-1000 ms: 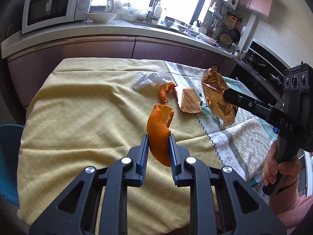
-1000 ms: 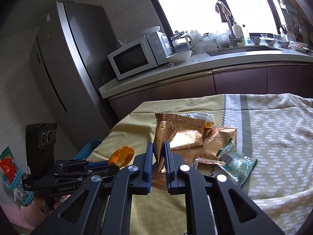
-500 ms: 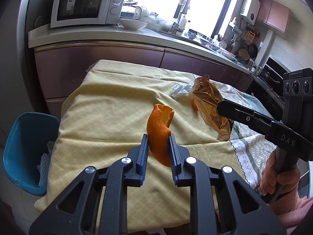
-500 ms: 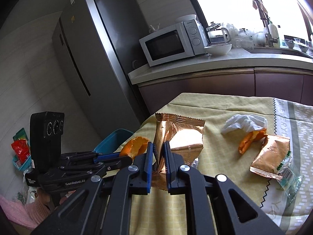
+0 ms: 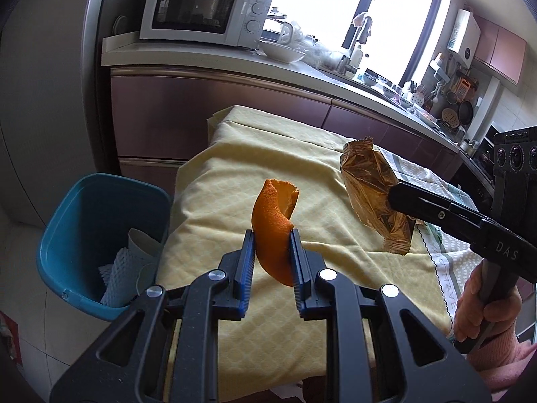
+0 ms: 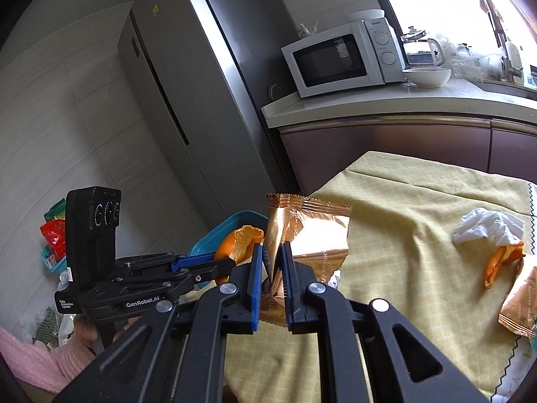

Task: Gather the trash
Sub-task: 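Carry orange peel in left gripper while right gripper carries brown wrapper to teal bin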

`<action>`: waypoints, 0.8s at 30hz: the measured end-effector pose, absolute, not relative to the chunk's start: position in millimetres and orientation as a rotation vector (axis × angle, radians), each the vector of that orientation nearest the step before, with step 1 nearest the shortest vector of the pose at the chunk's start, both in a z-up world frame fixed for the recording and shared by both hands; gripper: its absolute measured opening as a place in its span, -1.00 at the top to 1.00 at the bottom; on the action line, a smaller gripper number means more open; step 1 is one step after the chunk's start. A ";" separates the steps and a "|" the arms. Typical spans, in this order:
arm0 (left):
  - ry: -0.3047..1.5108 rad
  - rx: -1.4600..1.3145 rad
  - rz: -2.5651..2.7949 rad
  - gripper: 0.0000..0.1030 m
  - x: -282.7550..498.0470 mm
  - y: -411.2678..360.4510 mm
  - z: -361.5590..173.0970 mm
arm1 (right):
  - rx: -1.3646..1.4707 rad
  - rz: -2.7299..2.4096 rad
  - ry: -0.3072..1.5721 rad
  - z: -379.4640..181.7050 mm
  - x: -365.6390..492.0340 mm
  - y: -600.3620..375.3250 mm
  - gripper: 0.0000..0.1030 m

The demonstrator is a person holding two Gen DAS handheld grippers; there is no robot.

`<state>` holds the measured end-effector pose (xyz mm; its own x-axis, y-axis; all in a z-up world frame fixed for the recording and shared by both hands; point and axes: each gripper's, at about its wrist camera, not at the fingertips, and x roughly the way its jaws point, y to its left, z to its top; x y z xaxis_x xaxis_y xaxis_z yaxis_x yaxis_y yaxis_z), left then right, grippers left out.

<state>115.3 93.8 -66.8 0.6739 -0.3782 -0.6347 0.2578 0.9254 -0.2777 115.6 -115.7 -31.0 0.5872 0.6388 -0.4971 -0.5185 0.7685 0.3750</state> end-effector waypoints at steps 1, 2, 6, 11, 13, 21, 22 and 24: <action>0.748 -0.175 -0.350 0.60 115.1 98.8 -66.7 | 0.196 0.692 0.659 -30.5 117.3 -111.5 0.81; 0.745 -0.177 -0.341 0.60 115.0 103.2 -65.8 | 0.195 0.703 0.662 -30.1 118.9 -107.5 0.81; 0.740 -0.196 -0.299 0.60 115.2 122.3 -65.4 | 0.179 0.745 0.669 -28.4 126.3 -90.6 0.81; 0.736 -0.219 -0.241 0.60 115.5 146.9 -67.8 | 0.161 0.795 0.680 -27.7 134.3 -69.6 0.81; 0.733 -0.229 -0.217 0.60 115.8 157.8 -68.6 | 0.157 0.815 0.685 -27.0 138.3 -61.0 0.81; 0.727 -0.252 -0.124 0.60 118.4 195.0 -72.0 | 0.133 0.894 0.706 -26.2 148.7 -27.0 0.81; 0.729 -0.253 -0.115 0.60 119.0 198.3 -72.8 | 0.130 0.902 0.708 -26.2 150.2 -22.0 0.81; 0.734 -0.257 -0.096 0.60 121.4 206.6 -75.6 | 0.125 0.918 0.716 -26.8 152.6 -12.5 0.81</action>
